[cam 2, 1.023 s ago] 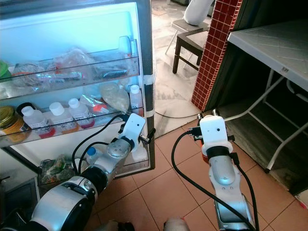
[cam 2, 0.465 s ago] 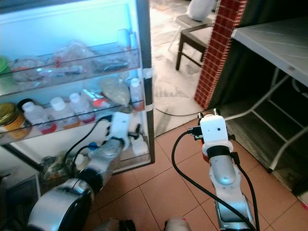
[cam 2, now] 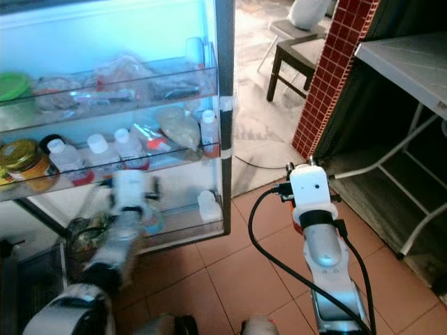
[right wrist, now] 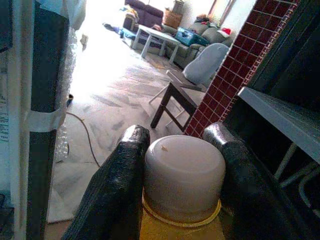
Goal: Restocking fridge
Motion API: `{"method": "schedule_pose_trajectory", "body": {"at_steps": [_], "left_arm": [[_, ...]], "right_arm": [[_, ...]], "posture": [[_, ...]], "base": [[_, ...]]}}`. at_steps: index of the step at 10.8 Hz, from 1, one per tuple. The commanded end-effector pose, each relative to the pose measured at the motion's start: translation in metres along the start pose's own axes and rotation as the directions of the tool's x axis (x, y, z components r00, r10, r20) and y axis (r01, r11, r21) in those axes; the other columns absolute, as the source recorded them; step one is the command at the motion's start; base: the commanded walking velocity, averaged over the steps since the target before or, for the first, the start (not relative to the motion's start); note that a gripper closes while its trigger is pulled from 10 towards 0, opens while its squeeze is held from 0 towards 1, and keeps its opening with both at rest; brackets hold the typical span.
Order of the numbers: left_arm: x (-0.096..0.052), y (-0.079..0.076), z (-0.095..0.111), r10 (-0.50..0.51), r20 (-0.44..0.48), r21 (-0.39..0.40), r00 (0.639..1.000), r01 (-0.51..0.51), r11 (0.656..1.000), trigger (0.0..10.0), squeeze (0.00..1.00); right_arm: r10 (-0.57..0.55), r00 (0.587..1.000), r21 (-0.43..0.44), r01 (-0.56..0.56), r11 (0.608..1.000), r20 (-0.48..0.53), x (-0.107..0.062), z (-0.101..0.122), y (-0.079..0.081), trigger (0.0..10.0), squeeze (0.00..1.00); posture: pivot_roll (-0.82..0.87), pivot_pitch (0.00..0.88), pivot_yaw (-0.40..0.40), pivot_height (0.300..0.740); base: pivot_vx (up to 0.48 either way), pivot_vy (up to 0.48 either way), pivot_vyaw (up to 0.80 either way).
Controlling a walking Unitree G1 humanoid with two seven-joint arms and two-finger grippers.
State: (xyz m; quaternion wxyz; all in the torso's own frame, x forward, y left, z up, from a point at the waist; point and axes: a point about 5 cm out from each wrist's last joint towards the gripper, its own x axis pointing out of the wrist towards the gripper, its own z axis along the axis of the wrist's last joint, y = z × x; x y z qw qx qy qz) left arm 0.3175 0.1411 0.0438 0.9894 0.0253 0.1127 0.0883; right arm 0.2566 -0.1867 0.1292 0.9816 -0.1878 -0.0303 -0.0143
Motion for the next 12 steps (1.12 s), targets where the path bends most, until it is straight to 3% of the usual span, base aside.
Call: {"method": "schedule_pose_trajectory", "body": {"at_steps": [1, 2, 3, 4, 5, 7, 8, 9, 12], "left_arm": [[0.002, 0.003, 0.005, 0.017, 0.009, -0.016, 1.000, -0.017, 1.000, 10.0, 0.00], [0.002, 0.004, 0.008, 0.014, 0.025, -0.014, 1.000, -0.014, 1.000, 10.0, 0.00], [0.001, 0.003, 0.013, 0.015, 0.048, -0.013, 0.999, -0.014, 1.000, 10.0, 0.00], [0.000, 0.003, 0.014, 0.011, 0.051, -0.017, 0.999, -0.010, 1.000, 10.0, 0.00], [0.000, 0.004, 0.019, 0.007, 0.068, -0.005, 0.998, -0.006, 1.000, 10.0, 0.00], [0.000, 0.014, 0.025, 0.036, 0.079, -0.007, 0.996, -0.036, 0.999, 10.0, 0.00], [-0.001, 0.017, 0.025, 0.039, 0.081, 0.001, 0.996, -0.039, 0.999, 10.0, 0.00], [-0.005, 0.025, 0.026, 0.059, 0.087, 0.006, 0.994, -0.060, 0.998, 10.0, 0.00], [-0.021, 0.044, 0.033, 0.103, 0.108, 0.012, 0.989, -0.105, 0.994, 10.0, 0.00]], "right_arm": [[0.008, 1.000, 0.000, -0.008, 1.000, 0.028, 0.004, 0.005, 0.000, 10.0, 0.00], [0.050, 0.998, 0.028, -0.051, 0.998, 0.035, 0.004, 0.006, 0.005, 10.0, 0.00], [0.178, 0.983, 0.128, -0.183, 0.975, 0.051, 0.002, 0.009, 0.020, 10.0, 0.00], [0.264, 0.963, 0.169, -0.269, 0.948, 0.052, 0.001, 0.009, 0.031, 10.0, 0.00], [0.435, 0.897, 0.205, -0.442, 0.873, 0.081, -0.004, 0.011, 0.052, 10.0, 0.00], [0.600, 0.789, 0.224, -0.613, 0.757, 0.132, -0.007, 0.017, 0.072, 10.0, 0.00], [0.623, 0.767, 0.209, -0.642, 0.738, 0.157, -0.004, 0.020, 0.076, 10.0, 0.00], [0.670, 0.718, 0.209, -0.696, 0.687, 0.190, 0.003, 0.026, 0.086, 10.0, 0.00], [0.703, 0.676, 0.184, -0.737, 0.650, 0.223, 0.016, 0.025, 0.104, 10.0, 0.00]], "posture": [[-0.13, 0.034, 0.033, 0.740], [-0.13, 0.035, 0.035, 0.740], [-0.13, 0.035, 0.035, 0.740], [-0.12, 0.037, 0.036, 0.740], [-0.11, 0.040, 0.036, 0.740], [-0.08, 0.045, 0.031, 0.740], [-0.08, 0.047, 0.030, 0.740], [-0.04, 0.057, 0.027, 0.740], [0.05, 0.099, 0.008, 0.740]], "base": [[0.000, 0.000, 0.00], [0.000, 0.000, 0.00], [0.000, 0.000, 0.00], [0.000, 0.000, 0.00], [0.000, 0.000, 0.00], [0.000, 0.000, 0.00], [0.000, 0.000, 0.00], [0.000, 0.000, 0.00], [0.000, 0.000, 0.00]]}}
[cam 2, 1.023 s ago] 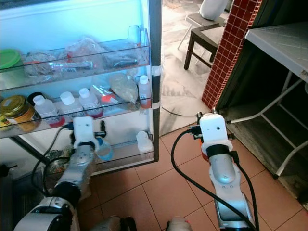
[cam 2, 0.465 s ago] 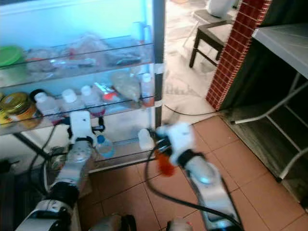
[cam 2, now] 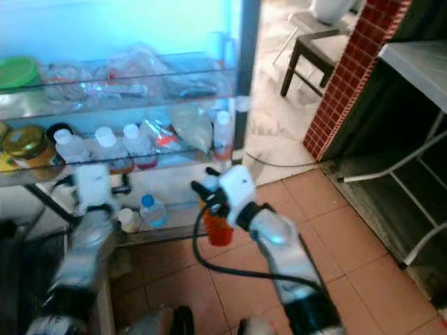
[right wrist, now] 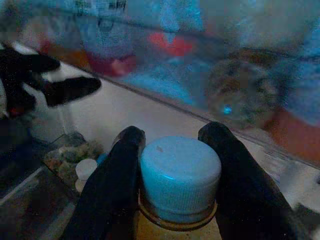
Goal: Restocking fridge
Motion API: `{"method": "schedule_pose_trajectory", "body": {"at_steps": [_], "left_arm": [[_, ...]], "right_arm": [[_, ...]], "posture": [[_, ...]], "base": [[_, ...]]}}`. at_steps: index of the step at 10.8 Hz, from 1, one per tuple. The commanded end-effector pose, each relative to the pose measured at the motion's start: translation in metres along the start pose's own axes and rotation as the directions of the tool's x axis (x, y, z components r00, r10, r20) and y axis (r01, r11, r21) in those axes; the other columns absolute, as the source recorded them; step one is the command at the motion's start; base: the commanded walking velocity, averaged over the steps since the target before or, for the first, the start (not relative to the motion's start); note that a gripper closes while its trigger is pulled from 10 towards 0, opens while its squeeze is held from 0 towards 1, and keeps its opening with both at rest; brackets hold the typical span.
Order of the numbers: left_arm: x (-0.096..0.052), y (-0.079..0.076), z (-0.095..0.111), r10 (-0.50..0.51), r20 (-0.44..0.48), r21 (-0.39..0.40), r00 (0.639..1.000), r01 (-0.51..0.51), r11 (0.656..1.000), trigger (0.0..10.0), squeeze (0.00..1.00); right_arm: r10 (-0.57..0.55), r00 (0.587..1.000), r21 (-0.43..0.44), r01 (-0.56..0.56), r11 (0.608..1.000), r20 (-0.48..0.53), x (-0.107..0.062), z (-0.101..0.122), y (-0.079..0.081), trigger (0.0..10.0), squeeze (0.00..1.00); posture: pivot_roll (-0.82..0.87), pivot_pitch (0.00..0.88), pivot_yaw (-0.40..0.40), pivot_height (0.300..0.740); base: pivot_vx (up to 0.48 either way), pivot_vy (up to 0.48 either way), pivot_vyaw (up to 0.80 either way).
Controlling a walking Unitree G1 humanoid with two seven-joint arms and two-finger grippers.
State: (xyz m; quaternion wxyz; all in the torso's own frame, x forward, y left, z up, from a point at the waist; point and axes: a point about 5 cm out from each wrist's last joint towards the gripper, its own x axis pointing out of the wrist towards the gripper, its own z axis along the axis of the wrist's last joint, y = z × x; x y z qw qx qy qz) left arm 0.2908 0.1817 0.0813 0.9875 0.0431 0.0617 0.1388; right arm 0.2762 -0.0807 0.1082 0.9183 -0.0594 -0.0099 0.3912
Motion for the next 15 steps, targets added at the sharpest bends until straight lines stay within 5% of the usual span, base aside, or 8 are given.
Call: {"method": "schedule_pose_trajectory", "body": {"at_steps": [1, 3, 10, 13, 15], "left_arm": [[-0.006, 0.011, 0.002, 0.027, 0.002, 0.019, 1.000, -0.027, 0.999, 10.0, 0.00], [-0.025, 0.027, -0.003, 0.051, -0.030, 0.051, 0.998, -0.050, 0.997, 10.0, 0.00], [-0.044, 0.033, 0.006, 0.053, -0.053, 0.068, 0.997, -0.049, 0.997, 10.0, 0.00], [-0.054, 0.033, 0.011, 0.037, -0.041, 0.066, 0.999, -0.034, 0.997, 10.0, 0.00], [-0.071, 0.043, 0.012, 0.047, -0.054, 0.077, 0.997, -0.043, 0.996, 10.0, 0.00]], "right_arm": [[0.044, 0.999, -0.041, -0.044, 0.998, 0.010, 0.004, -0.001, 0.005, 10.0, 0.00], [0.066, 0.998, -0.015, -0.066, 0.998, 0.005, 0.012, -0.010, 0.010, 10.0, 0.00], [-0.073, 0.992, -0.103, 0.083, 0.991, 0.101, 0.036, -0.010, 0.003, 10.0, 0.00], [-0.069, 0.995, -0.048, 0.072, 0.996, 0.072, 0.047, -0.021, 0.015, 10.0, 0.00], [-0.027, 0.996, -0.088, 0.035, 0.996, 0.090, 0.069, -0.013, 0.029, 10.0, 0.00]], "posture": [[0.09, 0.129, 0.002, 0.740], [0.13, 0.163, 0.003, 0.740], [0.19, 0.209, 0.000, 0.740], [0.22, 0.239, -0.004, 0.740], [0.28, 0.286, -0.005, 0.740]], "base": [[0.000, 0.000, 0.00], [0.000, 0.000, 0.00], [0.000, 0.000, 0.00], [0.000, 0.000, 0.00], [0.000, 0.000, 0.00]]}}
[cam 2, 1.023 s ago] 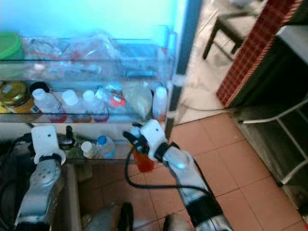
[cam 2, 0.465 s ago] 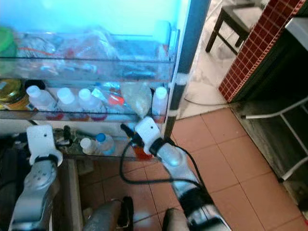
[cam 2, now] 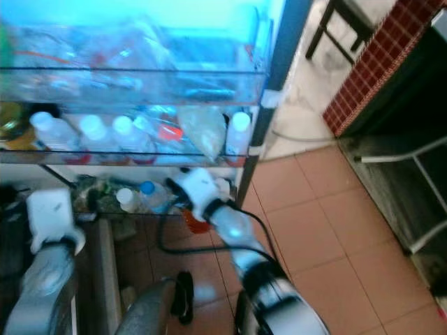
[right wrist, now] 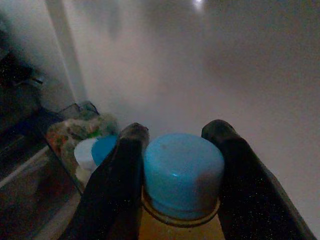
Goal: Restocking fridge
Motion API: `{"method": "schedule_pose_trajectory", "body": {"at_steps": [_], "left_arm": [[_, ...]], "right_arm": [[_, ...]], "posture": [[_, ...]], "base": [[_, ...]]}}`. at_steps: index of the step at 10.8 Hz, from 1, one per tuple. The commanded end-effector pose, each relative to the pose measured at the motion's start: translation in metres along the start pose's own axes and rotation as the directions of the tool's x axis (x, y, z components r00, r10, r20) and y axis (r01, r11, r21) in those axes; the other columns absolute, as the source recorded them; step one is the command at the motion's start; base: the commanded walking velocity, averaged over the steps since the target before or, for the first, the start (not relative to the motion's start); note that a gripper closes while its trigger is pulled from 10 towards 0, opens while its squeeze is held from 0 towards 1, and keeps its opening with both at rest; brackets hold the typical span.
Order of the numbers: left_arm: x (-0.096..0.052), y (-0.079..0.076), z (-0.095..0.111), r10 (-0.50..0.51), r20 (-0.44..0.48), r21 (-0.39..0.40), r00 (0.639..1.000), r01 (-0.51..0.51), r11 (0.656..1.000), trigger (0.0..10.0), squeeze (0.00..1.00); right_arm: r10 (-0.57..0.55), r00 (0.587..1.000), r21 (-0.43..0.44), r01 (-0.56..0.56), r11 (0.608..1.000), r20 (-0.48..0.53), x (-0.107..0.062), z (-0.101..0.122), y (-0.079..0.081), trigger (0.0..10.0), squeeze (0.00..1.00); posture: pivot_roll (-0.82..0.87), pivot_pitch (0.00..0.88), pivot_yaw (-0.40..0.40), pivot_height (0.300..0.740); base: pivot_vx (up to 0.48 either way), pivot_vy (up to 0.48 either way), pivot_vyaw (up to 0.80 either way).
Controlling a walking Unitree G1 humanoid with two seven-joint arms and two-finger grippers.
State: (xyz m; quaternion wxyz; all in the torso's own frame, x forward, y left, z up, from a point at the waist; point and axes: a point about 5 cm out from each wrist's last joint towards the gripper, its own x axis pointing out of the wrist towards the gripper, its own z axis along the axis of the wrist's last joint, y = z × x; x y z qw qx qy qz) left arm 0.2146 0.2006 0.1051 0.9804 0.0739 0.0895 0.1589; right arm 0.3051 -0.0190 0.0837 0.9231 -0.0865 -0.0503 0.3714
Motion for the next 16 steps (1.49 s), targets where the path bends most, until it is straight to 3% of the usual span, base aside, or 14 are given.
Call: {"method": "schedule_pose_trajectory", "body": {"at_steps": [1, 4, 5, 7, 8, 9, 11, 13, 15, 16], "left_arm": [[-0.004, 0.003, 0.001, 0.005, -0.009, 0.010, 1.000, -0.005, 1.000, 10.0, 0.00], [-0.024, 0.009, 0.005, 0.011, -0.017, 0.020, 1.000, -0.011, 1.000, 10.0, 0.00], [-0.029, 0.009, 0.004, 0.006, -0.027, 0.018, 1.000, -0.006, 1.000, 10.0, 0.00], [-0.031, 0.006, 0.007, -0.008, -0.028, 0.014, 1.000, 0.008, 1.000, 10.0, 0.00], [-0.031, 0.006, 0.008, -0.011, -0.029, 0.012, 1.000, 0.012, 1.000, 10.0, 0.00], [-0.034, 0.006, 0.007, -0.015, -0.036, 0.013, 0.999, 0.016, 1.000, 10.0, 0.00], [-0.037, 0.006, 0.007, -0.021, -0.047, 0.016, 0.999, 0.021, 1.000, 10.0, 0.00], [-0.039, 0.004, 0.007, -0.028, -0.046, 0.016, 0.999, 0.029, 0.999, 10.0, 0.00], [-0.041, 0.005, 0.007, -0.028, -0.047, 0.021, 0.999, 0.029, 0.999, 10.0, 0.00], [-0.042, 0.005, 0.008, -0.027, -0.046, 0.019, 0.999, 0.028, 0.999, 10.0, 0.00]], "right_arm": [[0.024, 0.998, -0.037, -0.022, 0.999, 0.058, 0.008, 0.011, 0.006, 10.0, 0.00], [-0.008, 0.988, -0.110, 0.025, 0.994, 0.152, 0.022, 0.029, 0.003, 10.0, 0.00], [-0.052, 0.981, -0.205, 0.090, 0.975, 0.186, 0.027, 0.040, -0.005, 10.0, 0.00], [-0.123, 0.970, -0.274, 0.178, 0.945, 0.208, 0.025, 0.041, -0.021, 10.0, 0.00], [-0.131, 0.978, -0.240, 0.169, 0.956, 0.165, 0.022, 0.034, -0.024, 10.0, 0.00], [-0.144, 0.984, -0.115, 0.156, 0.981, 0.108, 0.015, 0.020, -0.023, 10.0, 0.00], [-0.198, 0.980, 0.055, 0.195, 0.979, 0.036, 0.005, -0.002, -0.015, 10.0, 0.00], [-0.208, 0.978, 0.084, 0.208, 0.975, 0.001, -0.001, -0.012, -0.008, 10.0, 0.00], [-0.225, 0.974, -0.023, 0.226, 0.974, 0.041, 0.002, -0.005, -0.010, 10.0, 0.00], [-0.210, 0.971, -0.151, 0.226, 0.962, 0.115, 0.008, 0.008, -0.012, 10.0, 0.00]], "posture": [[0.29, 0.295, -0.007, 0.740], [0.34, 0.327, -0.008, 0.740], [0.34, 0.332, -0.006, 0.740], [0.35, 0.337, -0.005, 0.740], [0.35, 0.341, -0.001, 0.740], [0.35, 0.347, 0.000, 0.740], [0.36, 0.354, -0.002, 0.740], [0.36, 0.357, -0.006, 0.740], [0.37, 0.360, -0.005, 0.740], [0.38, 0.363, -0.005, 0.740]], "base": [[0.000, 0.000, 0.00], [0.000, 0.000, 0.00], [0.000, 0.000, 0.00], [0.000, 0.000, 0.00], [0.000, 0.000, 0.00], [0.000, 0.000, 0.00], [0.000, 0.000, 0.00], [0.000, 0.000, 0.00], [0.000, 0.000, 0.00], [0.000, 0.000, 0.00]]}}
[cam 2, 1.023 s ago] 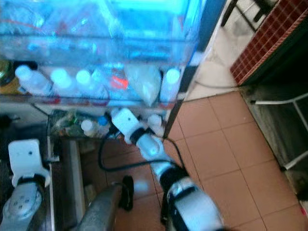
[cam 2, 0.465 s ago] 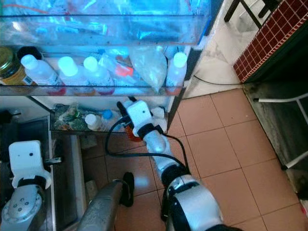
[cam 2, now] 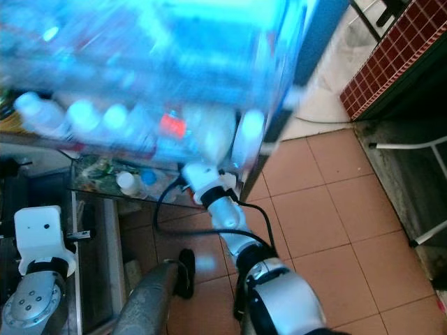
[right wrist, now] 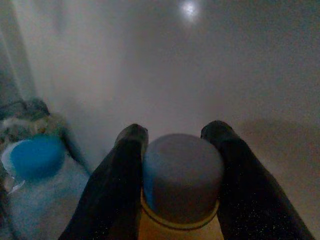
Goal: Restocking fridge
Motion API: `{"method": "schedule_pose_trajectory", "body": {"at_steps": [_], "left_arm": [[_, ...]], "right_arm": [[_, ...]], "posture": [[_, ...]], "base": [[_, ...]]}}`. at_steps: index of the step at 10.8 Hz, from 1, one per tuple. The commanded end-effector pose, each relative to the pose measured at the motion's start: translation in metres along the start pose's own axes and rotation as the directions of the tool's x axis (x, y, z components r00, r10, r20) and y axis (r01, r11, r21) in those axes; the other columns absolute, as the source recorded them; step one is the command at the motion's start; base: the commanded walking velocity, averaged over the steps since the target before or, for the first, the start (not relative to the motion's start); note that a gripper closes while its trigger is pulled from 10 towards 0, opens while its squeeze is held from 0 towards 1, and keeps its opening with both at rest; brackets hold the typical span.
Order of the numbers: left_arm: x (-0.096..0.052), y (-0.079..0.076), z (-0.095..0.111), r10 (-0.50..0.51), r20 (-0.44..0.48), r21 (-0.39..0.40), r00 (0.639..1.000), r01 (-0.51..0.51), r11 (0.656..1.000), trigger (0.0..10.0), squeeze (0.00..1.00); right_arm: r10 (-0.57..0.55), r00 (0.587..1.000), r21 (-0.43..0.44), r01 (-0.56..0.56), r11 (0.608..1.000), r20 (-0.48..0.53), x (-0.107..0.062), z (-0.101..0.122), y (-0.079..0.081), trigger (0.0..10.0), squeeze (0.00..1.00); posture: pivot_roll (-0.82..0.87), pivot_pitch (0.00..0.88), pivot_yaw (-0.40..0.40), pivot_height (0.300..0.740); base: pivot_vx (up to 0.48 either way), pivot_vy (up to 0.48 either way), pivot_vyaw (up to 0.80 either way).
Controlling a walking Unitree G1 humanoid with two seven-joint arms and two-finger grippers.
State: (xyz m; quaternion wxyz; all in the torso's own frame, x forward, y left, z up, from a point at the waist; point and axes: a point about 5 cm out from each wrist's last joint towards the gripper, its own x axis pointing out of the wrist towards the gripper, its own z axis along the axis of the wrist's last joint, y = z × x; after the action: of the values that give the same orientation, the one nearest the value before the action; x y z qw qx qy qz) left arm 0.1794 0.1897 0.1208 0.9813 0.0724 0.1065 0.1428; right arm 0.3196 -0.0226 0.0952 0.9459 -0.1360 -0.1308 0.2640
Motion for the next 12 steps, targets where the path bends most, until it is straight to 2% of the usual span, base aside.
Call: {"method": "schedule_pose_trajectory", "body": {"at_steps": [1, 3, 5, 6, 7, 10, 12], "left_arm": [[-0.004, 0.002, -0.002, 0.008, -0.016, 0.012, 1.000, -0.007, 1.000, 10.0, 0.00], [-0.005, 0.000, -0.002, 0.000, -0.017, 0.009, 1.000, 0.000, 1.000, 10.0, 0.00], [-0.007, 0.000, -0.003, -0.004, -0.022, 0.007, 1.000, 0.004, 1.000, 10.0, 0.00], [-0.006, -0.001, -0.003, -0.006, -0.023, 0.007, 1.000, 0.006, 1.000, 10.0, 0.00], [-0.005, -0.002, -0.003, -0.008, -0.021, 0.005, 1.000, 0.008, 1.000, 10.0, 0.00], [-0.001, -0.005, -0.003, -0.014, -0.017, 0.000, 1.000, 0.014, 1.000, 10.0, 0.00], [0.005, -0.006, -0.003, -0.014, -0.010, -0.001, 1.000, 0.014, 1.000, 10.0, 0.00]], "right_arm": [[0.004, 0.999, -0.016, -0.003, 1.000, 0.032, 0.004, 0.006, 0.002, 10.0, 0.00], [-0.003, 0.999, 0.075, 0.007, 0.997, -0.049, 0.003, -0.002, 0.006, 10.0, 0.00], [0.018, 0.992, 0.224, 0.010, 0.975, -0.126, -0.005, -0.015, 0.016, 10.0, 0.00], [0.046, 0.993, 0.255, -0.017, 0.967, -0.108, -0.008, -0.015, 0.020, 9.4, 1.00], [0.030, 0.993, 0.242, 0.000, 0.970, -0.118, -0.008, -0.016, 0.019, 10.0, 1.00], [0.031, 0.992, 0.261, 0.002, 0.965, -0.124, -0.010, -0.019, 0.009, 10.0, 1.00], [0.035, 0.992, 0.243, -0.004, 0.970, -0.121, -0.011, -0.020, 0.003, 10.0, 1.00]], "posture": [[0.38, 0.363, -0.004, 0.740], [0.38, 0.367, -0.008, 0.740], [0.38, 0.367, -0.009, 0.740], [0.38, 0.367, -0.010, 0.740], [0.37, 0.363, -0.011, 0.740], [0.36, 0.348, -0.016, 0.740], [0.35, 0.334, -0.015, 0.740]], "base": [[0.000, 0.000, 0.00], [0.000, 0.000, 0.00], [0.000, 0.000, 0.00], [0.000, 0.000, 0.00], [0.000, 0.000, 0.00], [0.000, 0.000, 0.00], [0.000, 0.000, 0.00]]}}
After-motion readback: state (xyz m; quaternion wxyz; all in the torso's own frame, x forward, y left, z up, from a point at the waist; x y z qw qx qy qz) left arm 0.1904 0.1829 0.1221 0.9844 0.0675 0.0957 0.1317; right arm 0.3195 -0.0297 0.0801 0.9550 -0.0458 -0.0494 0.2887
